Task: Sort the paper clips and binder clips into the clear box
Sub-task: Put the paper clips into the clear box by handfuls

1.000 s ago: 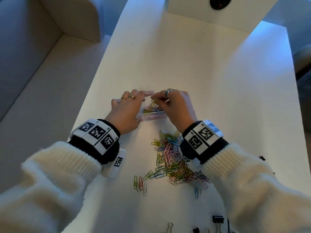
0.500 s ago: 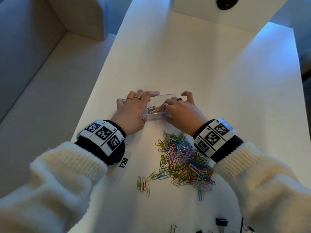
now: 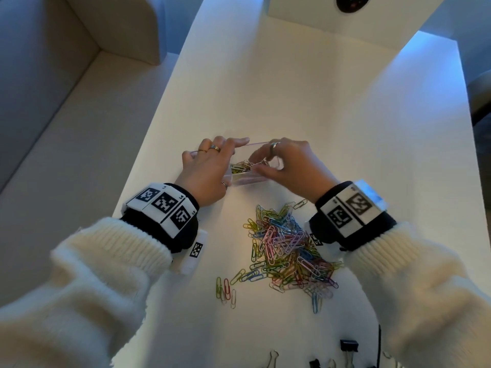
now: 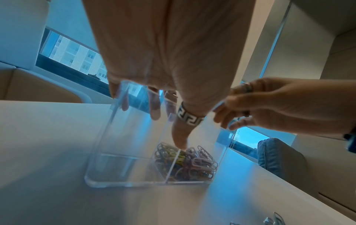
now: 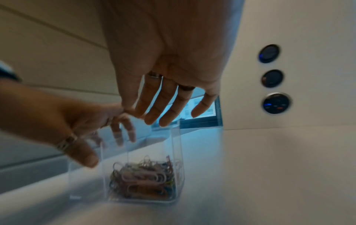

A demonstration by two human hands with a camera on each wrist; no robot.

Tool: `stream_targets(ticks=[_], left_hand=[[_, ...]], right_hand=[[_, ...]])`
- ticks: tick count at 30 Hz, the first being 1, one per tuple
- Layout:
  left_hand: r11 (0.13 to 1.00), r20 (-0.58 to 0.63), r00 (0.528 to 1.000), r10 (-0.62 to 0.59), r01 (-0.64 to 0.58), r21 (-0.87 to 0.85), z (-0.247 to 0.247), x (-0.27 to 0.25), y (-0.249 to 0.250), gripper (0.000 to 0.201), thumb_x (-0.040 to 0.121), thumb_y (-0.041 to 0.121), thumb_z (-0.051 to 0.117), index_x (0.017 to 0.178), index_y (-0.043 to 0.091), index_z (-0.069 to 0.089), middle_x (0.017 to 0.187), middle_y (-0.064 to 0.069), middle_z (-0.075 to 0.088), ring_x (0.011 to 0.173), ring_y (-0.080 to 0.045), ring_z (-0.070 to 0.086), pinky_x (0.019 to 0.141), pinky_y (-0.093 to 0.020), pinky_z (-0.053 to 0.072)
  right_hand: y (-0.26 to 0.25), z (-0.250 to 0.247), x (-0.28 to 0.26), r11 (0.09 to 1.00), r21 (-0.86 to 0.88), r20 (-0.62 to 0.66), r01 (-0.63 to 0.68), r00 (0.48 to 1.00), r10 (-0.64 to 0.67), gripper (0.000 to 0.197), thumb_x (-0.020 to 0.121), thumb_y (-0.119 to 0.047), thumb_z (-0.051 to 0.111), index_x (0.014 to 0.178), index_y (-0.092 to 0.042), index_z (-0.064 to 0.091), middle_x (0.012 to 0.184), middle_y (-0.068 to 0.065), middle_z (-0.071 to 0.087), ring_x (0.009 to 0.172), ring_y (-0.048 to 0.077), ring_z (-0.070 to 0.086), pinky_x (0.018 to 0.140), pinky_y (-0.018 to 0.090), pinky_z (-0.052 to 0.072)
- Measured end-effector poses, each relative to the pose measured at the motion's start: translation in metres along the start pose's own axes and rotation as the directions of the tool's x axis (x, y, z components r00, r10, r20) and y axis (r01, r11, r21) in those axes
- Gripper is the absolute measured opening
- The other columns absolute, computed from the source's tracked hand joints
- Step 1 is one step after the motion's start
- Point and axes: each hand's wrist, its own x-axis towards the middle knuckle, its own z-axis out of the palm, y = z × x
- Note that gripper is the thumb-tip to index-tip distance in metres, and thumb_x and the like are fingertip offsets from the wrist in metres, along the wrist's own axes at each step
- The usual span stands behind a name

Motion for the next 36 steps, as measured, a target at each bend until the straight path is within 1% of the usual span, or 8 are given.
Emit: stream_targets(ticks=[4,7,11,14,17,23,29,36], left_hand=[[1.0,0.049,0.999,0.002,-0.003,0.023,-0.003,0.004,0.002,0.076,0.083,0.013,0.056,0.142,0.037,0.013,0.14,0.003,0.029,0.128,-0.019,0.025,0.101,-0.045,0.021],[0.99,-0.093,0.992,0.08,-0.069,0.121,-0.006,-0.01,0.006,0.079,0.08,0.029,0.064,0.141,0.036,0.015,0.15,0.005,0.021,0.138,-0.018,0.014,0.109,-0.06,0.008],[0.925,-0.337,0.863,0.376,-0.374,0.074,0.009,-0.045,0.015,0.05,0.08,0.024,0.054,0.127,0.019,0.041,0.131,-0.004,0.05,0.121,-0.018,0.04,0.108,-0.048,0.026],[0.918,-0.026,0.925,0.38,-0.38,-0.111,0.036,-0.066,0.028,0.054,0.087,0.037,0.04,0.134,0.011,0.039,0.138,-0.011,0.045,0.128,-0.023,0.041,0.106,-0.044,0.038],[0.989,0.415,0.901,0.129,-0.148,0.013,0.062,-0.068,0.035,0.075,0.093,0.05,0.033,0.147,0.012,-0.003,0.157,-0.006,-0.007,0.144,-0.022,-0.009,0.119,-0.038,0.003],[0.968,0.534,0.807,0.25,-0.195,-0.157,0.067,-0.07,0.054,0.066,0.098,0.034,0.033,0.146,0.018,-0.009,0.157,0.002,-0.009,0.142,-0.008,-0.012,0.116,-0.028,0.003],[0.899,0.053,0.948,0.313,-0.277,-0.337,0.025,-0.061,0.045,0.047,0.095,0.014,0.045,0.14,0.017,0.034,0.139,-0.006,0.047,0.117,-0.022,0.055,0.102,-0.031,0.042],[0.901,-0.331,0.902,0.276,-0.363,-0.239,-0.023,-0.026,0.033,0.033,0.087,0.008,0.048,0.118,0.013,0.058,0.117,-0.005,0.06,0.107,-0.015,0.054,0.09,-0.016,0.038]], right_hand=[[0.016,-0.021,-0.023,0.957,0.249,-0.125,-0.149,0.975,0.185,0.023,0.094,-0.029,0.047,0.103,-0.018,0.065,0.093,-0.006,0.067,0.082,0.002,0.059,0.079,0.01,0.044],[0.028,-0.014,-0.048,0.959,0.039,0.121,-0.282,0.954,0.276,0.037,0.097,-0.032,0.036,0.129,-0.019,0.048,0.126,-0.001,0.057,0.106,0.005,0.052,0.093,0.016,0.034],[0.036,0.014,-0.08,0.961,-0.082,0.378,-0.263,0.884,0.274,0.05,0.097,-0.036,0.031,0.144,-0.023,0.02,0.152,-0.006,0.019,0.139,0.012,0.021,0.11,0.022,0.013],[0.032,0.03,-0.098,0.967,-0.158,0.442,-0.199,0.862,0.249,0.054,0.097,-0.039,0.027,0.146,-0.022,0.012,0.155,-0.006,0.003,0.142,0.009,0.0,0.112,0.024,0.004],[0.023,0.036,-0.114,0.97,-0.158,0.45,-0.184,0.861,0.237,0.056,0.097,-0.039,0.028,0.146,-0.02,0.011,0.155,-0.007,0.002,0.142,0.006,-0.002,0.113,0.022,0.004],[0.028,0.033,-0.132,0.966,0.049,0.175,-0.253,0.955,0.241,0.041,0.093,-0.033,0.045,0.133,-0.022,0.045,0.14,-0.007,0.043,0.13,0.009,0.038,0.111,0.025,0.027],[0.027,0.042,-0.12,0.949,-0.111,0.218,-0.296,0.924,0.314,0.086,0.073,-0.057,0.06,0.143,-0.031,0.019,0.149,-0.006,0.019,0.134,0.017,0.019,0.108,0.043,0.025],[0.023,0.051,-0.1,0.974,-0.01,0.239,-0.225,0.945,0.221,0.049,0.077,-0.033,0.068,0.123,-0.025,0.054,0.123,-0.004,0.044,0.113,0.015,0.032,0.098,0.03,0.033]])
